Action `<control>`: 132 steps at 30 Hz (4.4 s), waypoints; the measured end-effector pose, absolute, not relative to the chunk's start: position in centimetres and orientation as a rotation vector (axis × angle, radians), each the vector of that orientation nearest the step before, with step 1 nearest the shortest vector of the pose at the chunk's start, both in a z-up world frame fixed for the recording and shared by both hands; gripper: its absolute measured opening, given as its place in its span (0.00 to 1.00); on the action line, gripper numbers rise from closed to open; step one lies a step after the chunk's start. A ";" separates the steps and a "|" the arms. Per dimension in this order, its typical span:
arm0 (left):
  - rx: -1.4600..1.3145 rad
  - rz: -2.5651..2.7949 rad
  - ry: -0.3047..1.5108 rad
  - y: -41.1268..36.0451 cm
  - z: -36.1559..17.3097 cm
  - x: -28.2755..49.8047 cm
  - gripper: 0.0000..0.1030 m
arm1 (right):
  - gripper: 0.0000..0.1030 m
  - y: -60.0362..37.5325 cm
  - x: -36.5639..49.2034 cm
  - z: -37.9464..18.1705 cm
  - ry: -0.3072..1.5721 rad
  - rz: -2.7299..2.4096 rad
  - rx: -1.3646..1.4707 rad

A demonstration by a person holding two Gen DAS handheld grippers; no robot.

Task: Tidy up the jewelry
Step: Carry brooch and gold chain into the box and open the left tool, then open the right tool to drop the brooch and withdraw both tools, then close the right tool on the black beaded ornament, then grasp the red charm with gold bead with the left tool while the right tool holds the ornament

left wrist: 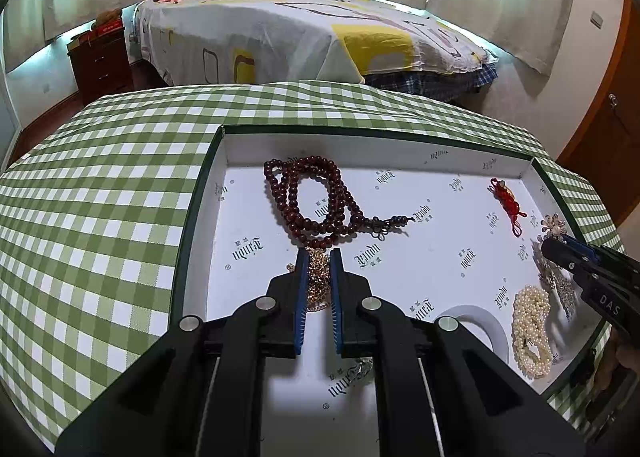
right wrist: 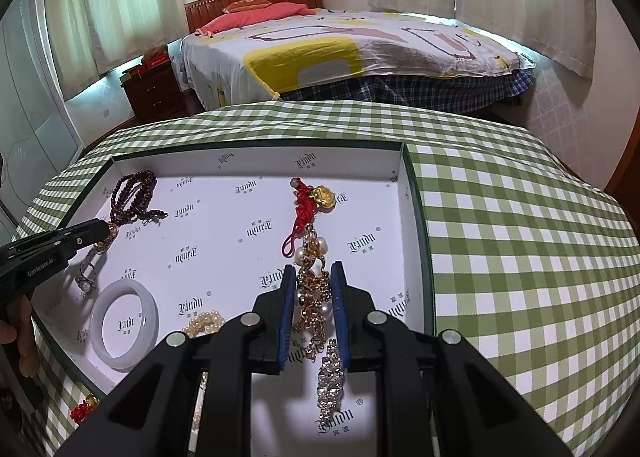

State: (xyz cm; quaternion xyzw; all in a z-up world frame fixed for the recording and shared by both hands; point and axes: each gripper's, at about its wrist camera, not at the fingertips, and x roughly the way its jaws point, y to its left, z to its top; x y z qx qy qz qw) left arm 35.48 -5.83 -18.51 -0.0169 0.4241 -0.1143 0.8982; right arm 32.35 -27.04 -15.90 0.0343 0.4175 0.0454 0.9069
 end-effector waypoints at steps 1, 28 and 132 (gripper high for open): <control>-0.036 -0.237 0.878 -5.8 -18.5 35.5 0.10 | 0.18 -27.1 32.4 -15.9 0.862 0.094 0.071; -0.018 -0.271 0.821 -6.5 -17.0 34.1 0.56 | 0.32 -27.4 31.7 -14.0 0.798 0.107 0.088; 0.034 -0.306 0.784 -8.7 -17.0 18.2 0.72 | 0.22 -26.3 18.4 -16.4 0.871 0.108 0.142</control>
